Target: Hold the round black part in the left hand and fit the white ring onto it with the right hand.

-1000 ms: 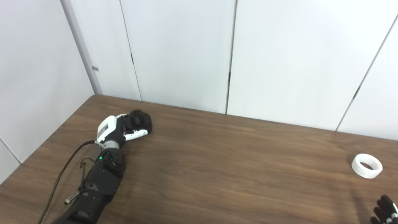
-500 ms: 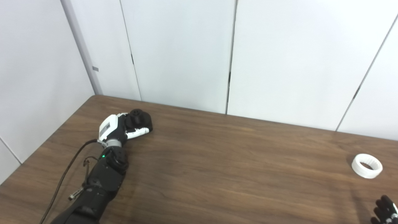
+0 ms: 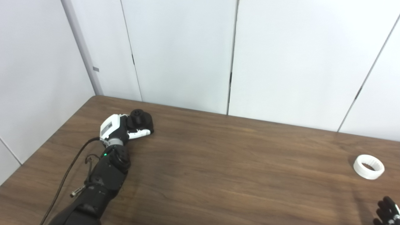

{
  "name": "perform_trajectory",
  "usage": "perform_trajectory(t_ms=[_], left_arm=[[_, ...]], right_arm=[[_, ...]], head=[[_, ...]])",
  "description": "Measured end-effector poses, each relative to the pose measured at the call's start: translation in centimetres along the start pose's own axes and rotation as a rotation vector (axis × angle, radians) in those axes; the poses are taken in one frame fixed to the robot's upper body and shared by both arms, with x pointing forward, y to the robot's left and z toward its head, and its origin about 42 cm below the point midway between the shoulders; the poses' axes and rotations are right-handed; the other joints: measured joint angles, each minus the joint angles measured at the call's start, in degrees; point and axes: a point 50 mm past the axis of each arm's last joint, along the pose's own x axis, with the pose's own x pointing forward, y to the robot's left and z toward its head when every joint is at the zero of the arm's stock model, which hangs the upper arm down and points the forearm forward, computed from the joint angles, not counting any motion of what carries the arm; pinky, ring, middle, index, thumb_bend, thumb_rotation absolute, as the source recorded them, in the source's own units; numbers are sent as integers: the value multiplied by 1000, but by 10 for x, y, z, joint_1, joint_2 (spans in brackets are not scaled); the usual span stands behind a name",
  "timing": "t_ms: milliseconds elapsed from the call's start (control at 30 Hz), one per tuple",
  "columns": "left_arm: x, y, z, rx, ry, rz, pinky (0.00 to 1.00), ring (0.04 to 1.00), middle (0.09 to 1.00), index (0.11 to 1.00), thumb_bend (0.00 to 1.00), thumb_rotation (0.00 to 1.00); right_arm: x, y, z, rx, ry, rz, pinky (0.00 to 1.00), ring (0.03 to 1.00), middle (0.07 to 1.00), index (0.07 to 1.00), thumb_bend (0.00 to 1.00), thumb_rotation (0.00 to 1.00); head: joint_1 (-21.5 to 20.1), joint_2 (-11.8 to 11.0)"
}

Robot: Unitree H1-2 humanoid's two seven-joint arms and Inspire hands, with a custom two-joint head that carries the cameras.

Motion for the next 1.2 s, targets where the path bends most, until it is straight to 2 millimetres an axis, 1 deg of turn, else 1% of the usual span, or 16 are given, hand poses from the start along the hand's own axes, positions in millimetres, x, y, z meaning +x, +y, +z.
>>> perform_trajectory(t_ms=[167, 267, 300, 333, 367, 400, 433, 500, 633, 1000, 1200], left_arm=[[0, 0, -1, -6, 5, 9, 1000, 989, 921, 719, 988, 431], [-1, -1, 0, -17, -2, 30, 1000, 963, 893, 658, 953, 382], [-1, -2, 1, -34, -6, 44, 1000, 949, 872, 615, 908, 320], [-2, -2, 1, -59, -4, 60, 1000, 939, 851, 553, 720, 201], [-3, -4, 0, -81, -1, 73, 1000, 934, 841, 522, 624, 139], [-4, -6, 0, -101, -3, 86, 1000, 915, 811, 500, 566, 95], [-5, -8, -2, -116, -2, 100, 1000, 906, 793, 491, 545, 75], [-6, -10, -2, -133, -10, 129, 1000, 897, 773, 484, 527, 59], [-7, -12, -6, -140, -24, 147, 1000, 883, 758, 483, 522, 54], [-8, -12, -6, -149, -32, 153, 1000, 880, 756, 482, 523, 54], [-18, -12, -4, -154, -79, 121, 1000, 889, 772, 482, 522, 55]], right_arm=[[0, 0, 0, -4, 0, -1, 1000, 1000, 977, 964, 644, 1000], [0, 0, 0, -4, 0, -1, 1000, 1000, 979, 964, 635, 1000], [0, 0, 0, -4, 0, -1, 1000, 1000, 979, 963, 626, 1000], [0, 0, 0, -4, 0, -1, 1000, 1000, 978, 962, 626, 1000], [0, 0, 0, -4, 0, -1, 1000, 1000, 978, 961, 625, 1000], [0, 0, 0, -4, 0, -1, 1000, 1000, 979, 963, 626, 1000], [0, 0, 0, -4, 0, -1, 1000, 1000, 979, 963, 628, 1000], [0, -1, 0, -4, 1, -2, 1000, 1000, 978, 962, 631, 1000], [0, -1, 0, -3, 1, -2, 1000, 1000, 982, 965, 633, 1000], [0, 0, 0, -3, 4, -2, 1000, 1000, 974, 962, 640, 1000], [0, 3, 2, -16, 11, 4, 1000, 1000, 976, 969, 646, 1000]], head=[[0, 0], [-1, 0], [-1, 1], [-1, 1], [-1, 1], [-1, 1], [-1, 1], [-1, 1], [-1, 1], [-4, 5], [-6, 8]])
